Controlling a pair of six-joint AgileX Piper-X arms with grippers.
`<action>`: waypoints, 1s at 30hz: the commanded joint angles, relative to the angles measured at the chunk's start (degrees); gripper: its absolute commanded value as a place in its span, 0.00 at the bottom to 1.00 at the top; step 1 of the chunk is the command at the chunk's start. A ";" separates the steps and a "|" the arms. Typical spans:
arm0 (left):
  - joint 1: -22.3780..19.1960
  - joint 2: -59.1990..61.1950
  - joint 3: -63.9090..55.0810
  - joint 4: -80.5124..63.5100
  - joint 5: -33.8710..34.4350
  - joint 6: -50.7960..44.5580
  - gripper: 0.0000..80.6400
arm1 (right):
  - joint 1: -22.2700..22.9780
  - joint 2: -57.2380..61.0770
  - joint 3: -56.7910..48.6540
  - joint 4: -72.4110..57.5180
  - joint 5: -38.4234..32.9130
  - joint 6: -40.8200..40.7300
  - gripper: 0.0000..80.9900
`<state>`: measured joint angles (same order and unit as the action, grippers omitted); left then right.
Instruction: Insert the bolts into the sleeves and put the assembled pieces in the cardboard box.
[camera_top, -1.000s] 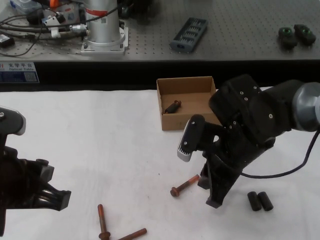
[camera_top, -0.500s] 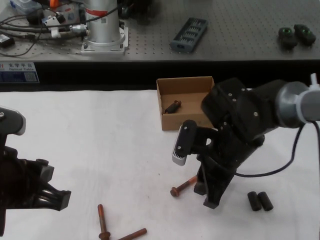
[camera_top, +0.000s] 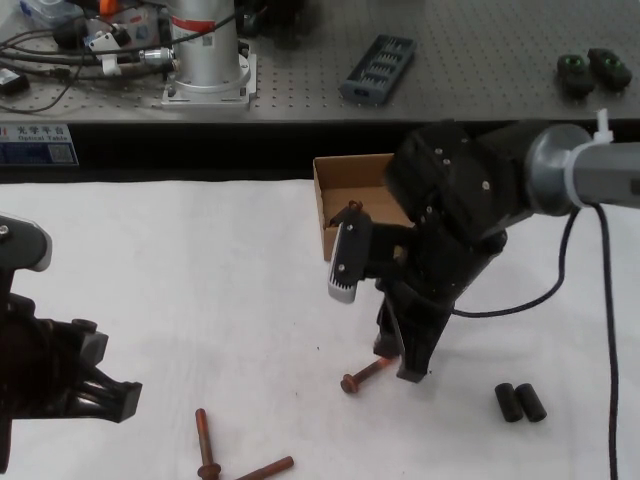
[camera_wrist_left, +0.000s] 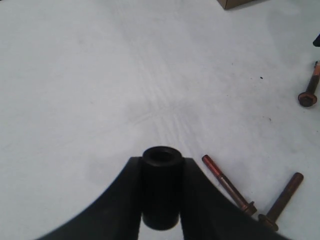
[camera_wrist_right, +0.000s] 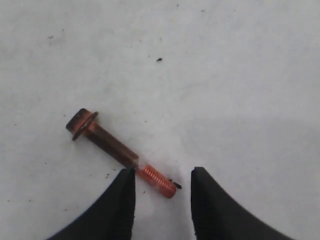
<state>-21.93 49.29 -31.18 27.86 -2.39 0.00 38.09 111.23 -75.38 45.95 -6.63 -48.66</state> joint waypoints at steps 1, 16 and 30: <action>0.16 -0.59 -0.09 -0.53 0.17 -0.47 0.14 | 0.10 0.19 -0.87 1.17 0.21 -1.44 0.35; 0.16 -0.59 -0.09 -0.53 0.17 -0.47 0.14 | 2.38 0.18 -0.87 6.36 2.88 -5.70 0.35; 0.16 -0.59 -0.09 -0.57 0.26 -0.47 0.14 | 5.09 3.83 -1.04 8.20 12.47 -11.19 0.35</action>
<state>-21.93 49.29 -31.18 28.00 -2.39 0.00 43.10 114.41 -76.23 53.52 5.24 -58.95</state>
